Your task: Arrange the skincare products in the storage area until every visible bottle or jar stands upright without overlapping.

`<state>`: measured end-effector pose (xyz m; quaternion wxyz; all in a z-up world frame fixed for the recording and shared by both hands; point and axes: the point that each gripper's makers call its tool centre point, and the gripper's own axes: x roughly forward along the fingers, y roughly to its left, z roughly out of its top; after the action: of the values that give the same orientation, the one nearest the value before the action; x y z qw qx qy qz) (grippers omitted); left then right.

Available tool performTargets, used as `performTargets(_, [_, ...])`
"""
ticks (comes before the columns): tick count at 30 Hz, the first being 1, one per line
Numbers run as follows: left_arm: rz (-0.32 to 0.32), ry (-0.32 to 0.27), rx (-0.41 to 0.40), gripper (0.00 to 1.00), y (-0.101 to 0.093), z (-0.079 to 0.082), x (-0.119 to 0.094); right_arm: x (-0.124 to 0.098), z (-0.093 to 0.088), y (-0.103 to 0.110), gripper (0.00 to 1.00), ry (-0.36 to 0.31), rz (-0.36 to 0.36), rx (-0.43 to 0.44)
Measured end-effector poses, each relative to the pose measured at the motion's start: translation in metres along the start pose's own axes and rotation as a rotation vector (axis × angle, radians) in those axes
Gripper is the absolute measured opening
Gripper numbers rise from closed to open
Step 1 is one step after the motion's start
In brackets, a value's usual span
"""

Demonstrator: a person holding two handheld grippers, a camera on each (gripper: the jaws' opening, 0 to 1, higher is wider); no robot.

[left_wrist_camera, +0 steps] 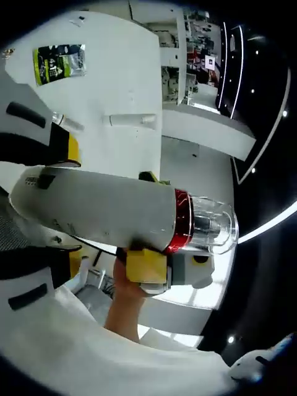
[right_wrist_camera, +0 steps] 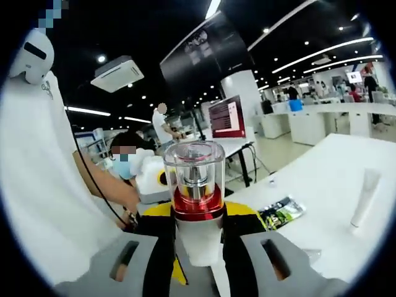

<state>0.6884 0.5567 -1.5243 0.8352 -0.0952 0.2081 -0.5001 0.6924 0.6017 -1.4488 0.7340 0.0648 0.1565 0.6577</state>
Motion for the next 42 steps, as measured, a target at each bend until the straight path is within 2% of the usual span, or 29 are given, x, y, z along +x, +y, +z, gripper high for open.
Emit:
performTargets(3, [-0.002,-0.003,-0.014,0.44,0.000,0.001,-0.001,0.000,0.001,0.005,0.25,0.003,0.021,0.000])
performTargets(6, [-0.021,-0.004,-0.023,0.43,-0.004,0.000,0.000,-0.002,0.000,0.008,0.25,0.024,0.046,-0.004])
performTargets(12, [-0.117,-0.011,-0.045,0.42,-0.024,0.003,0.000,-0.007,-0.002,0.018,0.25,0.044,0.140,0.008])
performTargets(16, [-0.151,-0.016,-0.057,0.42,-0.028,0.007,-0.005,-0.015,-0.001,0.018,0.25,0.037,0.172,0.015])
performTargets(18, [-0.162,-0.006,-0.053,0.41,-0.029,0.005,-0.007,-0.018,-0.001,0.016,0.25,0.043,0.177,0.012])
performTargets(22, [-0.143,0.022,0.039,0.33,-0.028,-0.002,-0.006,-0.023,0.001,0.016,0.25,0.041,0.194,0.012])
performTargets(23, [-0.160,0.015,0.031,0.33,-0.031,0.000,-0.005,-0.022,0.001,0.017,0.25,0.038,0.202,0.011])
performTargets(28, [-0.243,0.061,-0.045,0.32,-0.045,-0.004,0.001,-0.023,0.001,0.025,0.25,0.041,0.234,0.003])
performTargets(31, [-0.268,0.078,-0.048,0.32,-0.051,-0.005,0.006,-0.026,0.000,0.028,0.25,0.038,0.248,0.008])
performTargets(33, [-0.279,0.071,-0.065,0.32,-0.053,-0.003,0.008,-0.029,0.002,0.028,0.25,0.013,0.252,0.017])
performTargets(42, [-0.309,-0.034,-0.105,0.33,-0.054,0.016,0.014,-0.047,0.017,0.018,0.25,-0.123,0.223,0.069])
